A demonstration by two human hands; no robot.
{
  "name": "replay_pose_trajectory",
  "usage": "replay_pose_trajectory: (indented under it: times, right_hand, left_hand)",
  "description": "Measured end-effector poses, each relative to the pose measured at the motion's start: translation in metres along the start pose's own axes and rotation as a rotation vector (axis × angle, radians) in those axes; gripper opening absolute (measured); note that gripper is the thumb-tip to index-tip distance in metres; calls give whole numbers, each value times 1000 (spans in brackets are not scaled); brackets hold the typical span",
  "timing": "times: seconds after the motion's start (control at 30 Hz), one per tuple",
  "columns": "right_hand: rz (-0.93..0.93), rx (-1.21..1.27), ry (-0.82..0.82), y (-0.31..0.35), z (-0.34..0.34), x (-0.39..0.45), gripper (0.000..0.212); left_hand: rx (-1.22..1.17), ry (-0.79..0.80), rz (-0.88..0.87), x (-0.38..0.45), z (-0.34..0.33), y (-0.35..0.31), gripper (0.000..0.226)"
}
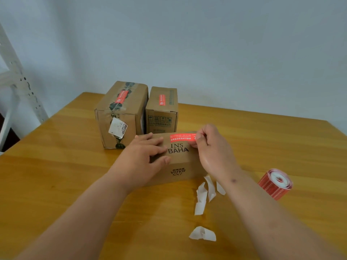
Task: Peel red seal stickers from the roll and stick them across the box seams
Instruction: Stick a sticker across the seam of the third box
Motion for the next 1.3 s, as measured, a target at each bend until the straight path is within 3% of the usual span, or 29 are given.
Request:
replay_pose_trajectory:
  times: [0.07, 0.17, 0.3, 0.43, 0.53, 0.7, 0.9, 1.03, 1.2, 1.3]
  right_hand:
    - [-8, -10, 25, -1, 2, 0, 14]
    - [-23, -7, 74, 2, 6, 2, 14]
    - [-11, 67, 97, 12, 13, 0, 14]
    - [45, 94, 144, 23, 12, 0, 14]
    - [72, 79, 156, 27, 10, 4, 15]
    - [67, 71, 183, 29, 5, 8, 13]
    - [57, 33, 187, 26, 1, 15, 10]
    - [26, -15, 184, 24, -3, 20, 10]
    - [31, -80, 188, 22, -9, 26, 17]
    - [51, -78, 196, 20, -8, 26, 36]
  left_hand:
    - [-13, -156, 7, -4, 4, 0, 44]
    - [-50, -262, 55, -6, 8, 1, 24]
    - [-108, -320, 108, -5, 17, -3, 18]
    - [-487, -354, 267, -5, 21, -7, 25]
    - [-610, -306, 313, -4, 21, -7, 29]
    - [-513, -227, 321, 2, 20, -7, 5]
    - [-469, -257, 325, 11, 24, -6, 12]
    - [-344, -213, 304, 18, 23, -5, 41]
    - [-209, -191, 297, 25, 20, -4, 32]
    - [-150, -192, 286, 25, 19, -5, 32]
Point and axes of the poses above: each hand's wrist, its own x-axis towards the middle knuckle, its own z-axis out of the back of the hand, y = z × x, the point moved 3 cm from there along x, towards the middle knuckle, and after that the axes turned 15 degrees about -x, right-handed, at the moved point
